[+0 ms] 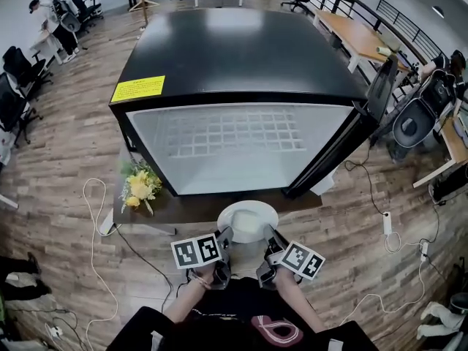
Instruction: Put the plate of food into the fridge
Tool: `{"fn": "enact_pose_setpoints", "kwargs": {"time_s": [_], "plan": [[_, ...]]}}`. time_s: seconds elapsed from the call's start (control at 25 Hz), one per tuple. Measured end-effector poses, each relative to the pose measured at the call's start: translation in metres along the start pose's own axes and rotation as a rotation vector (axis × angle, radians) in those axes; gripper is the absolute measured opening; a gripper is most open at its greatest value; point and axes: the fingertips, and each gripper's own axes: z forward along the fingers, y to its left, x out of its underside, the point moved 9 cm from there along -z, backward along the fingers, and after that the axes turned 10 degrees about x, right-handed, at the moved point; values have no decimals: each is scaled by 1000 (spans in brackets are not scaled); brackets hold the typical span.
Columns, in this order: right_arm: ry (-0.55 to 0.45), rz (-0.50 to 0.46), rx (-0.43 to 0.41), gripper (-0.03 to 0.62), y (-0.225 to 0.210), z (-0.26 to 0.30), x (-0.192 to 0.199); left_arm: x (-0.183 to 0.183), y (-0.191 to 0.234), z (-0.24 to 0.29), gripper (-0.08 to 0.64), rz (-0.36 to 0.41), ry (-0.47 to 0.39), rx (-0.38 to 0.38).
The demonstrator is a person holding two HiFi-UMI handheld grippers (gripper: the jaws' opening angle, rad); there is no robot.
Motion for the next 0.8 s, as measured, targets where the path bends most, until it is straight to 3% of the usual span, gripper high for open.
{"fn": "enact_pose_setpoints", "kwargs": {"time_s": [0.8], "plan": [[-68,62,46,59,46,66,-26,-95,26,30,95,61,79,23]]}}
